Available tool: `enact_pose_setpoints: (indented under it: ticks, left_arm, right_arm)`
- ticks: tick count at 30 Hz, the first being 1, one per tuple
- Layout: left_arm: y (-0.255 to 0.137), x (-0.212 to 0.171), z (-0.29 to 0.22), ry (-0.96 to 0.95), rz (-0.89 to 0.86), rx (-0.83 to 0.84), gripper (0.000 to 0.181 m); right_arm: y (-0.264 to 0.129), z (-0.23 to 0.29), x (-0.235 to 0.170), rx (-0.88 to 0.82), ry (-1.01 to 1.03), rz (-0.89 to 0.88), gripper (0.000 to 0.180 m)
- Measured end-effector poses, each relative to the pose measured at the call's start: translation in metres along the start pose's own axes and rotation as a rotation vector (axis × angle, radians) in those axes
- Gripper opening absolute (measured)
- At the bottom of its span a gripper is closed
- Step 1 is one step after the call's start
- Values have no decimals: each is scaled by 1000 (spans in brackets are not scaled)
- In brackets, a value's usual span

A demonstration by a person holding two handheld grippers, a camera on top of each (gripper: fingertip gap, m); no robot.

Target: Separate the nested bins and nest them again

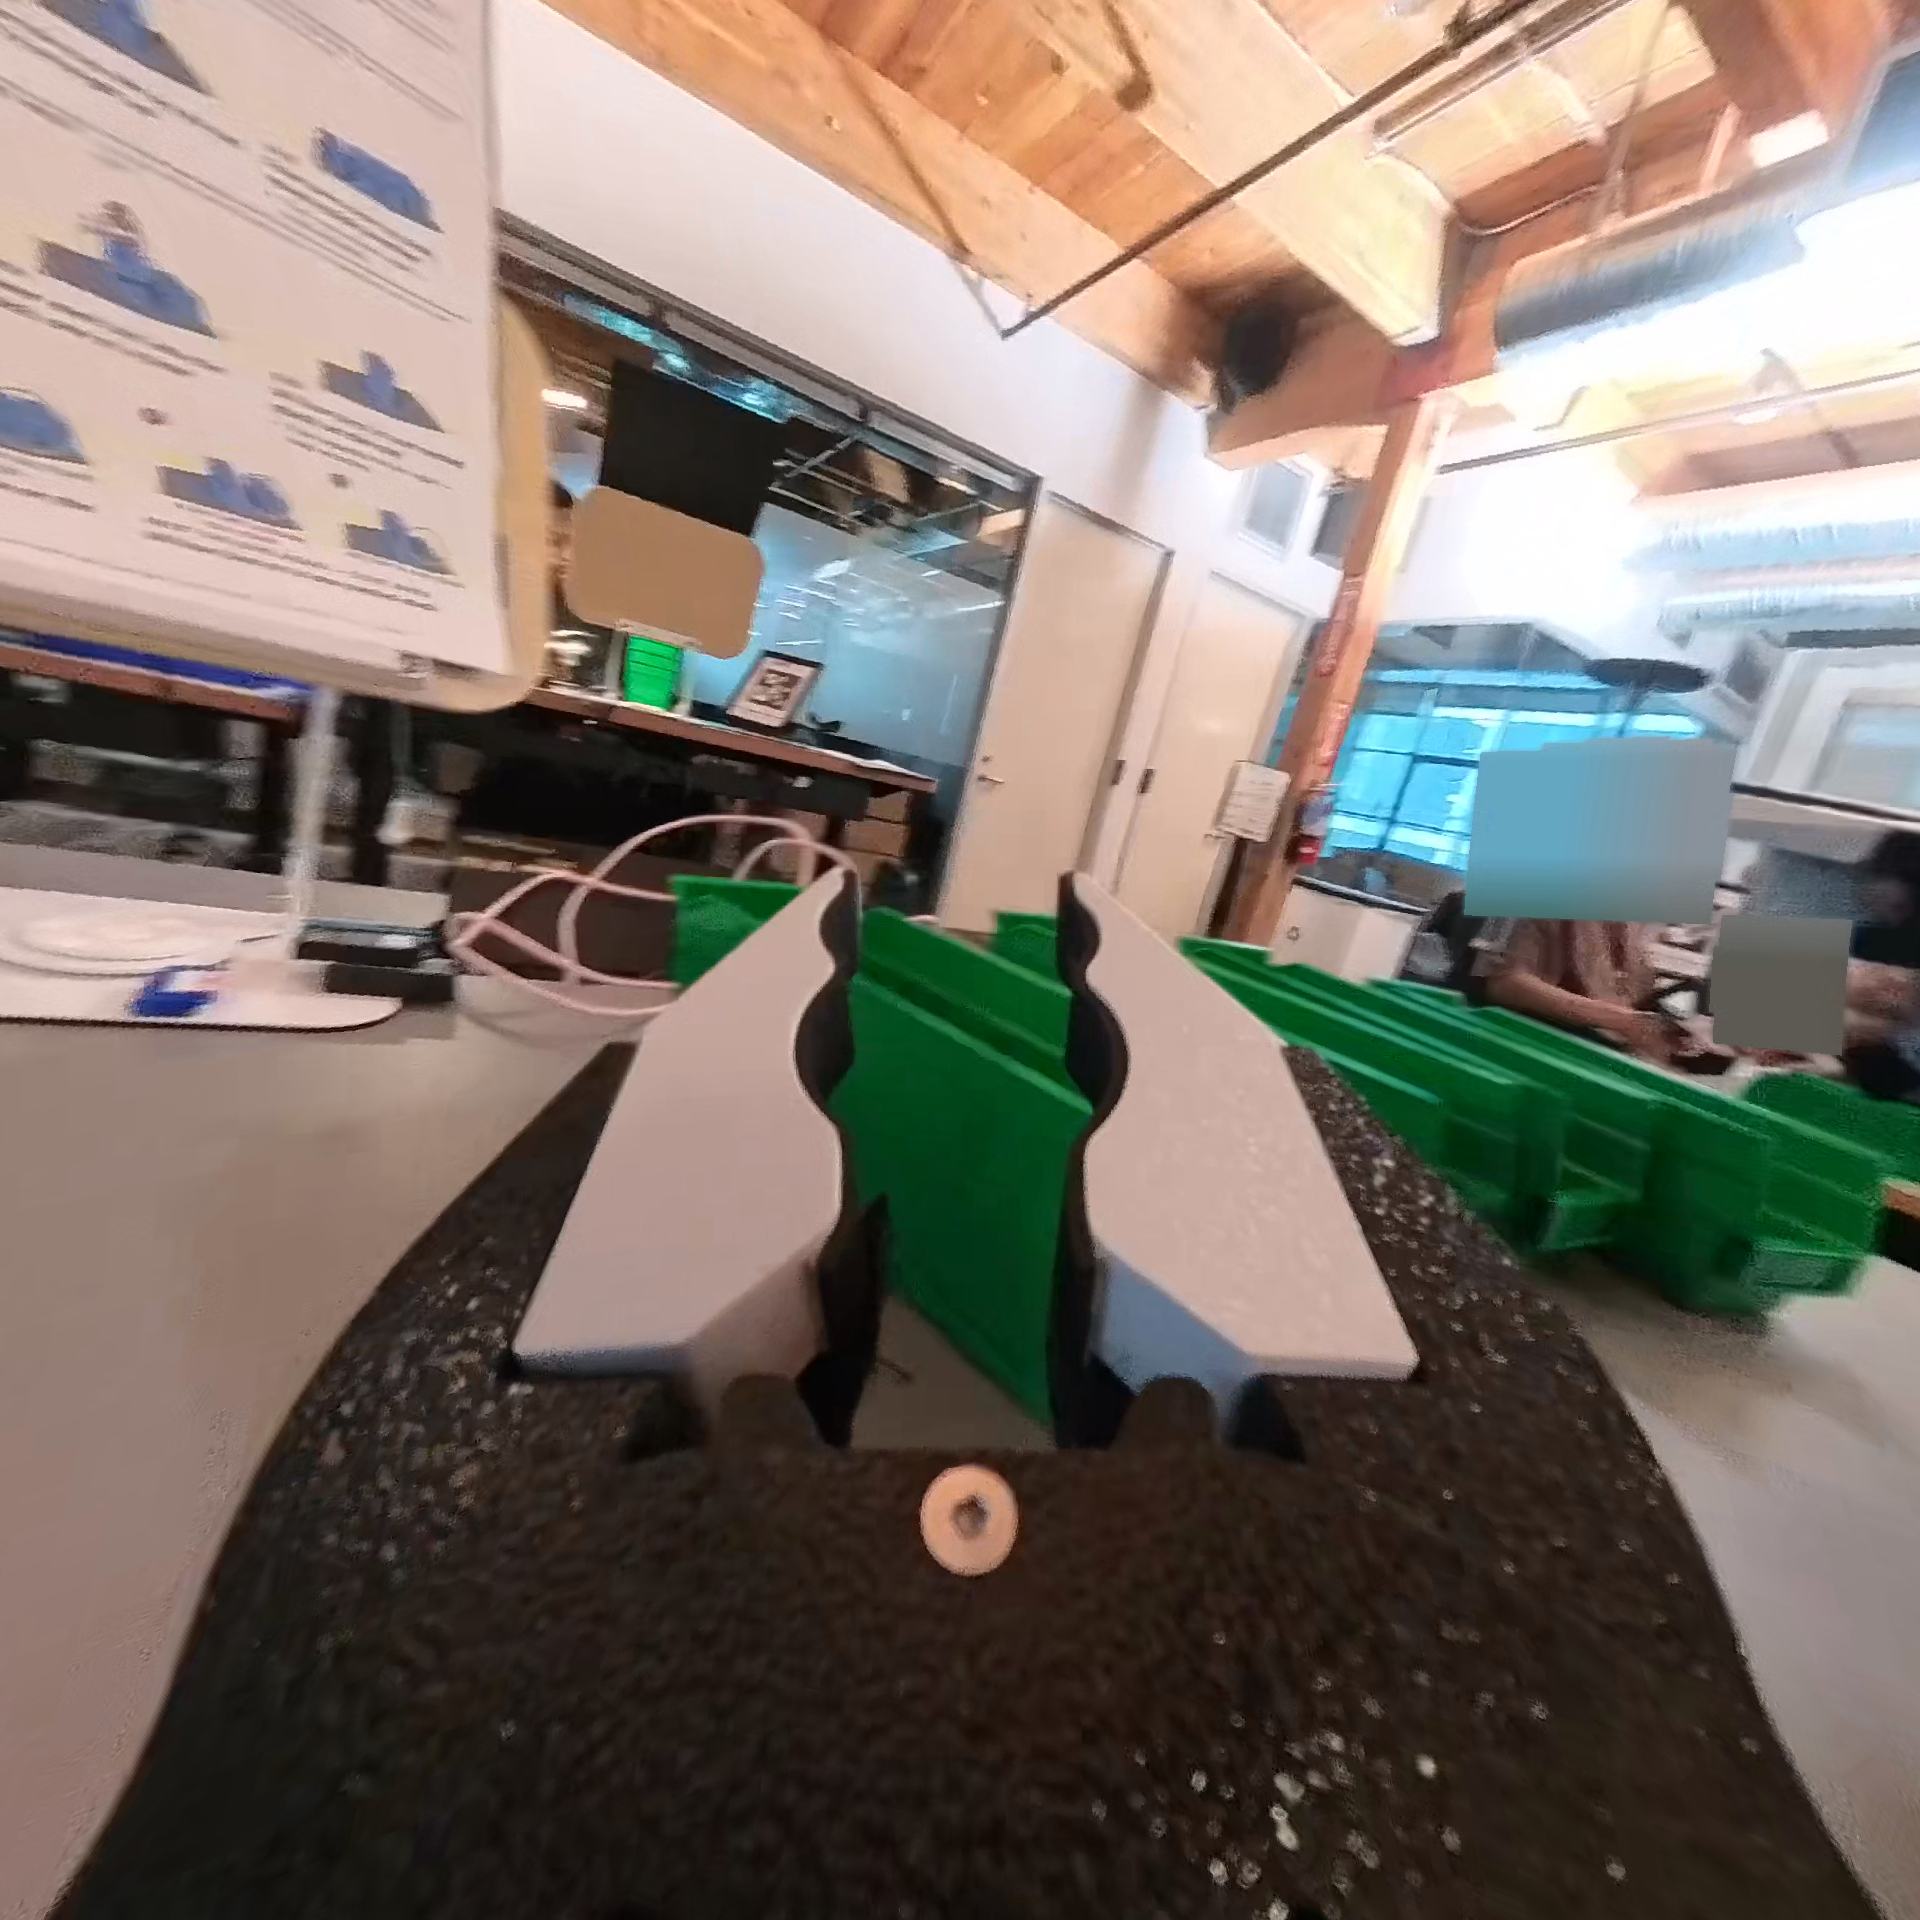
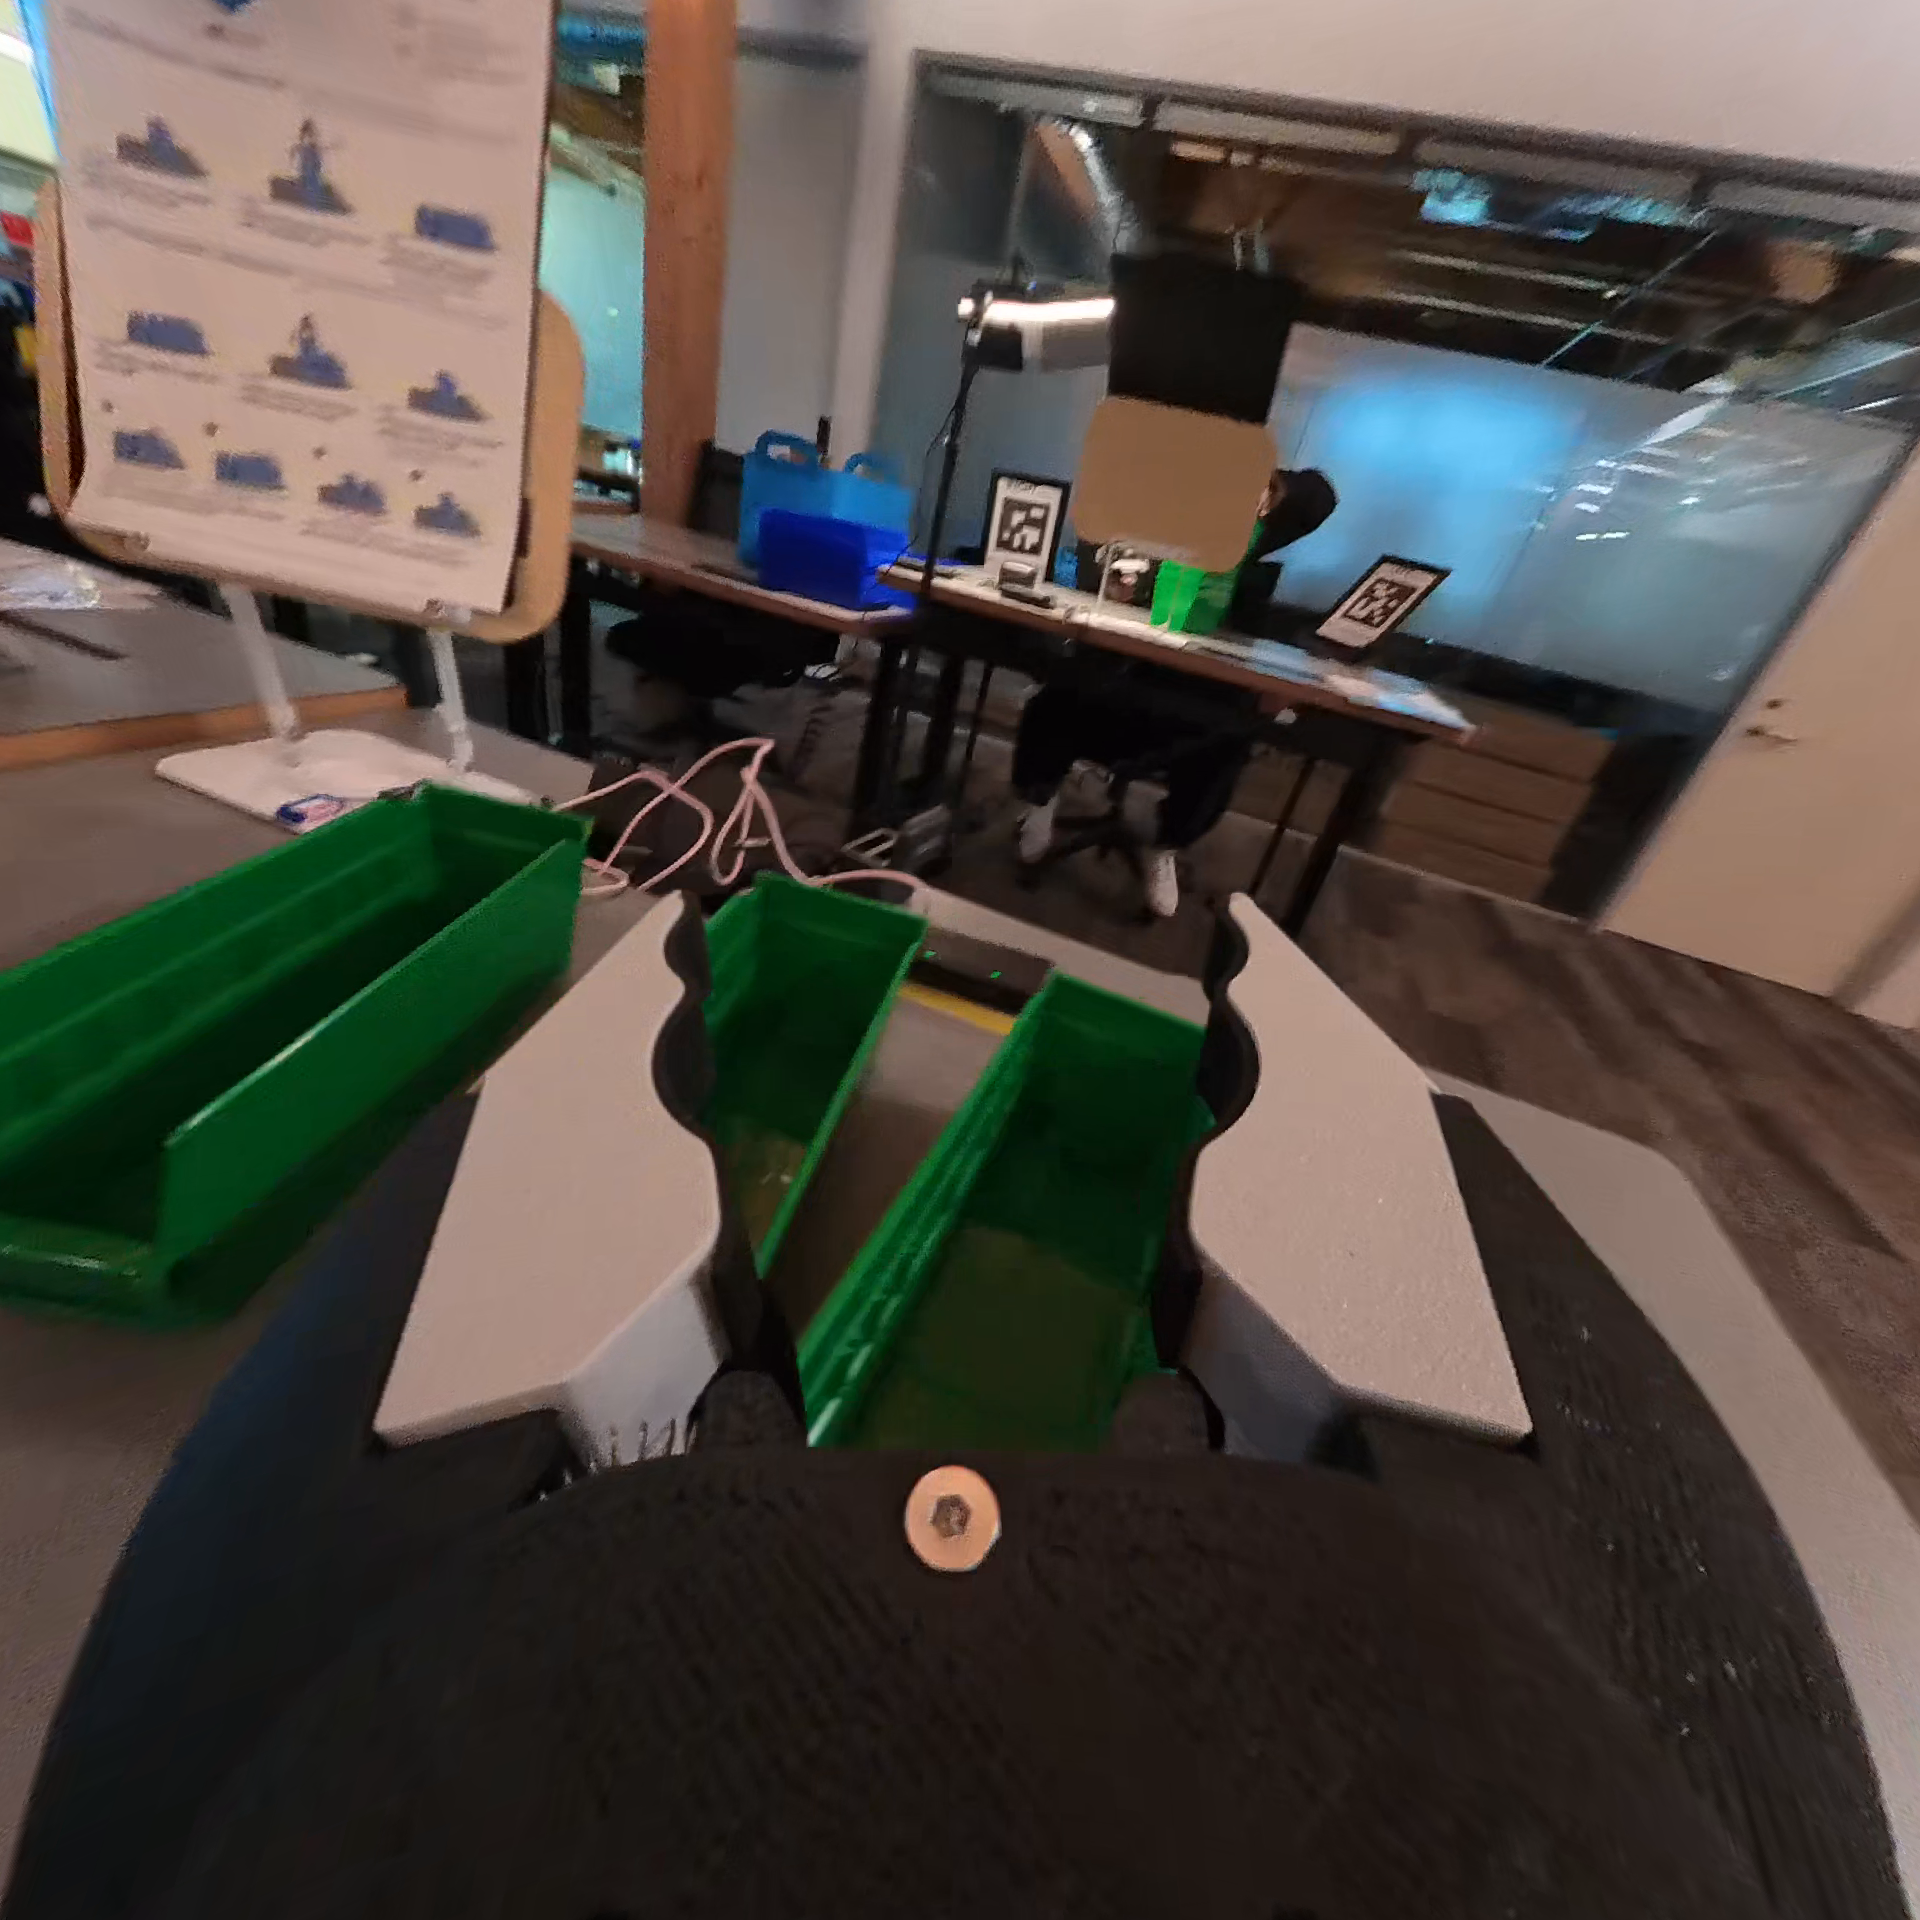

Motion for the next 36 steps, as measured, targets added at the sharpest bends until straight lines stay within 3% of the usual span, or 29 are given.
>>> enact_pose_setpoints:
  ticks: [3, 7, 11, 14, 16, 18, 22, 28, 32, 36]
  left_arm:
    - [-1, 13, -37, -22, -15, -116, 33]
    - [1, 19, -85, 169, 60, -144, 34]
    - [20, 17, -127, 121, 216, -121, 74]
    - [59, 20, -162, 113, 349, -110, 101]
    - [93, 14, -191, 77, 572, -219, 103]
    - [131, -2, -213, -1, 823, -289, 131]
    - [204, -43, -228, 122, 1129, -110, 155]
    - [276, -70, -243, 169, 1242, 102, 158]
    - [304, -92, -234, 322, 1351, 318, 159]
    - [308, -123, -232, 302, 1518, 393, 159]
  right_arm:
    - [-18, -30, 20, -20, -10, -96, 94]
    - [-30, -58, 45, 2, -79, -187, 91]
    - [-51, -85, 70, -16, -96, -314, 90]
    - [-71, -101, 72, -50, -59, -437, 87]
    - [-82, -113, 73, -77, -44, -536, 81]
    - [-89, -124, 73, -71, -29, -584, 80]
    - [-104, -145, 70, -51, 22, -608, 80]
    - [-133, -169, 65, -9, 183, -712, 72]
    - [-143, -175, 64, 67, 265, -759, 72]
    - [-146, -175, 64, 51, 248, -770, 72]
Point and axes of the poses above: each gripper's, where its closed fingertips meet, y out along the fingers, x out of its top, z = x × y across the jaws, the point moved 10 cm from there along -y, back along the fingers, and after that the axes turned 15 degrees about x, right-handed, at the moved point
